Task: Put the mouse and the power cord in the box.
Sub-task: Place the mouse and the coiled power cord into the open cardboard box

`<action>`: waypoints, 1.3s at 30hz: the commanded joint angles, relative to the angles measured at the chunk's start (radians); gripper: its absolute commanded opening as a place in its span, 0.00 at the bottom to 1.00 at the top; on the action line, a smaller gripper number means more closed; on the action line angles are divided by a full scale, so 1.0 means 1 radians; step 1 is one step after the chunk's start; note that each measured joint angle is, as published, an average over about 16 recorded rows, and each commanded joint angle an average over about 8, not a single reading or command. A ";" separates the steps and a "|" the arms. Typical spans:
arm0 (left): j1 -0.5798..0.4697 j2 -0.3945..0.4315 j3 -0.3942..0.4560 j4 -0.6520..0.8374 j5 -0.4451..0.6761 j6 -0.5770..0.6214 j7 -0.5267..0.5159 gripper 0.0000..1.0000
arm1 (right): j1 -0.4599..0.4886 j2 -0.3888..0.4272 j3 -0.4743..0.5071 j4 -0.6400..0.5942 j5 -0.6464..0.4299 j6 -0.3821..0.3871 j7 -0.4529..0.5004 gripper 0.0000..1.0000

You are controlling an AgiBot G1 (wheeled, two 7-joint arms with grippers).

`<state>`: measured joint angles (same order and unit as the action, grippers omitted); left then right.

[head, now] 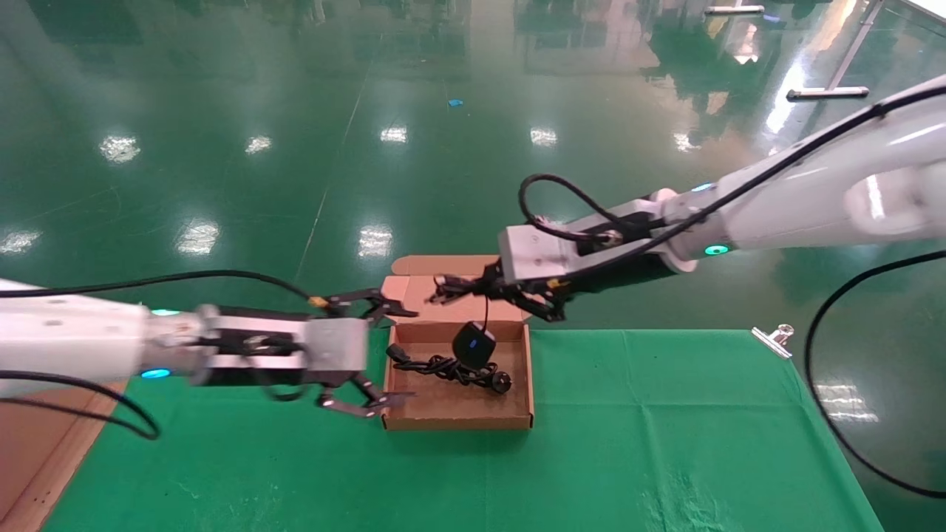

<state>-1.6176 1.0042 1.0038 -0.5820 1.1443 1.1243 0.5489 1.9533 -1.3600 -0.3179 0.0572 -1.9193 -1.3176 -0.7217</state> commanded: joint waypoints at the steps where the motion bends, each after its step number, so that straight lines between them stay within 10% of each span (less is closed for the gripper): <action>1: 0.000 -0.041 -0.030 0.008 -0.054 0.070 0.060 1.00 | -0.025 -0.013 0.007 0.029 0.009 0.051 0.000 0.00; 23: 0.050 -0.026 -0.080 0.322 -0.138 0.128 0.252 1.00 | -0.299 -0.013 -0.335 0.319 0.225 0.291 0.129 0.00; 32: 0.041 -0.014 -0.084 0.373 -0.145 0.145 0.277 1.00 | -0.327 -0.011 -0.422 0.353 0.290 0.372 0.145 1.00; 39: 0.040 -0.013 -0.084 0.373 -0.145 0.147 0.277 1.00 | -0.329 -0.011 -0.423 0.354 0.292 0.374 0.145 1.00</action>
<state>-1.5776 0.9909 0.9196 -0.2091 0.9994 1.2710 0.8262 1.6246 -1.3708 -0.7406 0.4111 -1.6273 -0.9439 -0.5764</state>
